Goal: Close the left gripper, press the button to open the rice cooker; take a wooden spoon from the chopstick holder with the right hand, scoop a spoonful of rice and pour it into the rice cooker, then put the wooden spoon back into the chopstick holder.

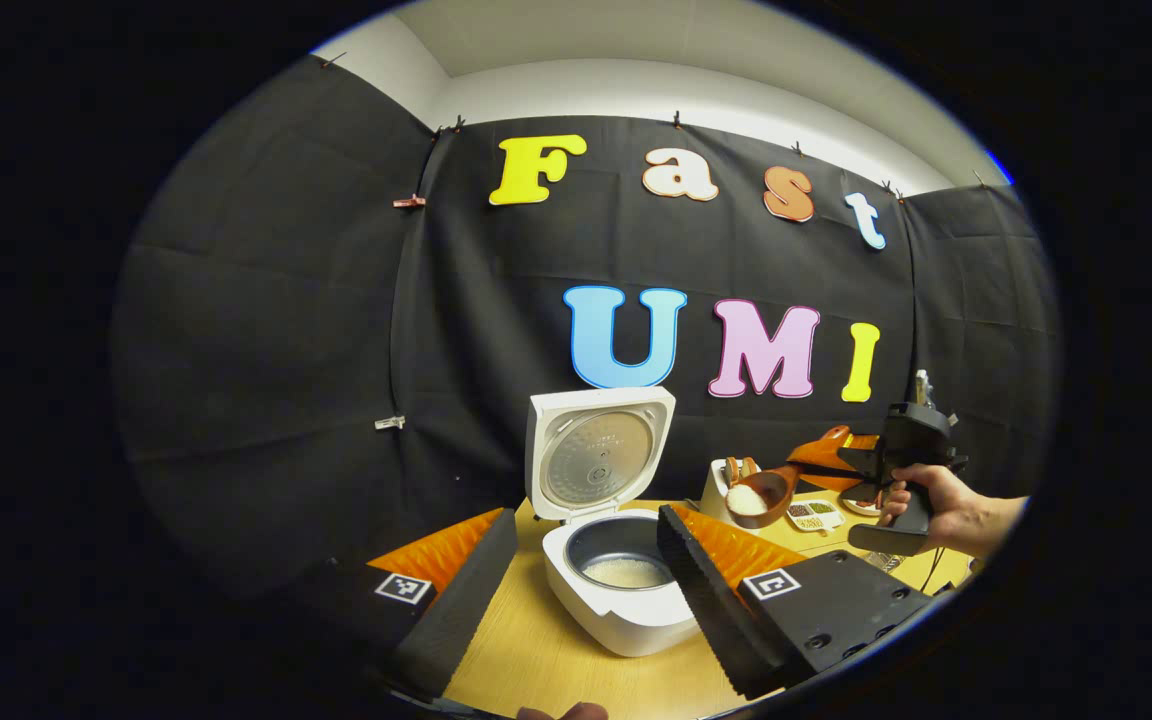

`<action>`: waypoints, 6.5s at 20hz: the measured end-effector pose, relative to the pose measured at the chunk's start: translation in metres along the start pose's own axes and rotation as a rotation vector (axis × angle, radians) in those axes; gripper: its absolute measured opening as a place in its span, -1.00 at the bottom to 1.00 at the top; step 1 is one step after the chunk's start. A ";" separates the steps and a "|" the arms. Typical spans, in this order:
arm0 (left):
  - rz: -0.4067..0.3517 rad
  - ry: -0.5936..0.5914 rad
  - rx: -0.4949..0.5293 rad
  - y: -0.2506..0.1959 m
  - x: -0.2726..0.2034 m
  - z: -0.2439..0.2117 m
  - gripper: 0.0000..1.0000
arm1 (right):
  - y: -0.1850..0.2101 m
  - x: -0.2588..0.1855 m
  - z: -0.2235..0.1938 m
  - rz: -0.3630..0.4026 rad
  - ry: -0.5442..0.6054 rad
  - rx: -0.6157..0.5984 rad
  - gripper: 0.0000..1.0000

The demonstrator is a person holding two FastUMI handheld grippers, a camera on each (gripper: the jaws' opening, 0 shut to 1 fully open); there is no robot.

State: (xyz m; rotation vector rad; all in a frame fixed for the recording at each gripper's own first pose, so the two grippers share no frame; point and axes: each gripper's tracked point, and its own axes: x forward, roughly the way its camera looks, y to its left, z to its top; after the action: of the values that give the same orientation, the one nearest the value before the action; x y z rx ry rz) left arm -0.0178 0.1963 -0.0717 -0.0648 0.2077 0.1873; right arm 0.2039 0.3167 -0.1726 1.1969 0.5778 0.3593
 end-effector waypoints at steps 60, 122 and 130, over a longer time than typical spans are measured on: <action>0.043 0.018 -0.092 0.038 -0.017 -0.014 0.92 | 0.078 0.086 -0.080 0.094 0.138 -0.795 -0.80; 0.091 0.027 0.015 -0.154 0.079 0.029 0.92 | -0.384 -0.160 0.209 -0.485 0.038 -0.498 -0.67; 0.062 0.013 0.019 -0.153 0.083 0.033 0.92 | -0.375 -0.208 0.241 -0.577 -0.078 -0.544 0.59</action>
State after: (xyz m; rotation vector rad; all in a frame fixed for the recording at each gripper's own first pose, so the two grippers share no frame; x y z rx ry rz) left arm 0.0975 0.0640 -0.0500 -0.0408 0.2249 0.2469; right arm 0.1659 -0.1074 -0.4188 0.4859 0.6750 -0.0300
